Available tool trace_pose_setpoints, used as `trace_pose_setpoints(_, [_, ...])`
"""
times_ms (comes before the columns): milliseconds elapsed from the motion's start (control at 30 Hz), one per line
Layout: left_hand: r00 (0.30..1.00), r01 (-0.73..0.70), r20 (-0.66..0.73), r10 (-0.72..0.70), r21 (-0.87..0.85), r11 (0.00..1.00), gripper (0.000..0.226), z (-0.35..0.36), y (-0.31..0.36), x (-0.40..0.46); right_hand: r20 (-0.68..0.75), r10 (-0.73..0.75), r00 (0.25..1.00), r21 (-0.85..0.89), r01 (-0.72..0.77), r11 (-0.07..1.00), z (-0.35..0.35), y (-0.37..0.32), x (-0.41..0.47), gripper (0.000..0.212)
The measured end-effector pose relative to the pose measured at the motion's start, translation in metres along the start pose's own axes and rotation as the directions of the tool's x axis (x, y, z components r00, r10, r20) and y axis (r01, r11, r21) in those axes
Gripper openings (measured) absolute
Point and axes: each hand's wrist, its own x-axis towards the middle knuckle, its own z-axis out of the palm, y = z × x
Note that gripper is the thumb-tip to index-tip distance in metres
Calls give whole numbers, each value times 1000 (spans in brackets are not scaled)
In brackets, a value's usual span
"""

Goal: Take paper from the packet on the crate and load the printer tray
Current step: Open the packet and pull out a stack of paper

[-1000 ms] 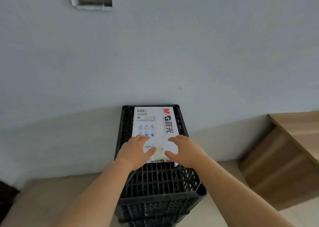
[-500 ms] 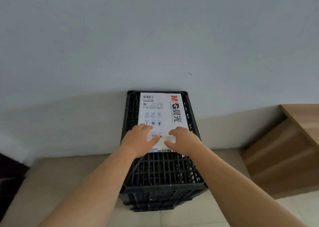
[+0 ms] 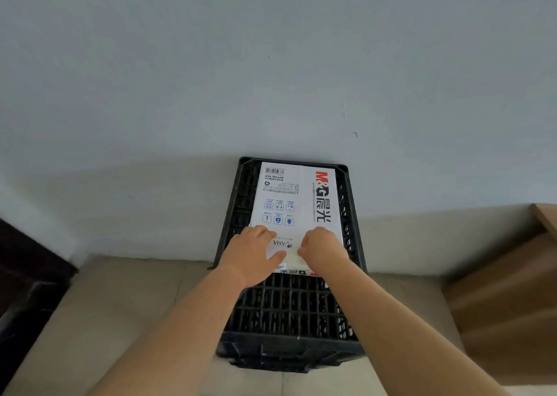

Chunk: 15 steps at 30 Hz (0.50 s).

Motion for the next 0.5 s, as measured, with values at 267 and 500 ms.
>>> trace_pose_setpoints(267, [1000,-5,-9,5,34,999,57,1,-5,-3,38,-57,998,-84,60,995,-2,0,0,20])
trace_pose_setpoints(500, [999,-8,-34,11,81,997,57,-1,-5,-3,-56,-342,938,-141,331,933,0,12,-34,20])
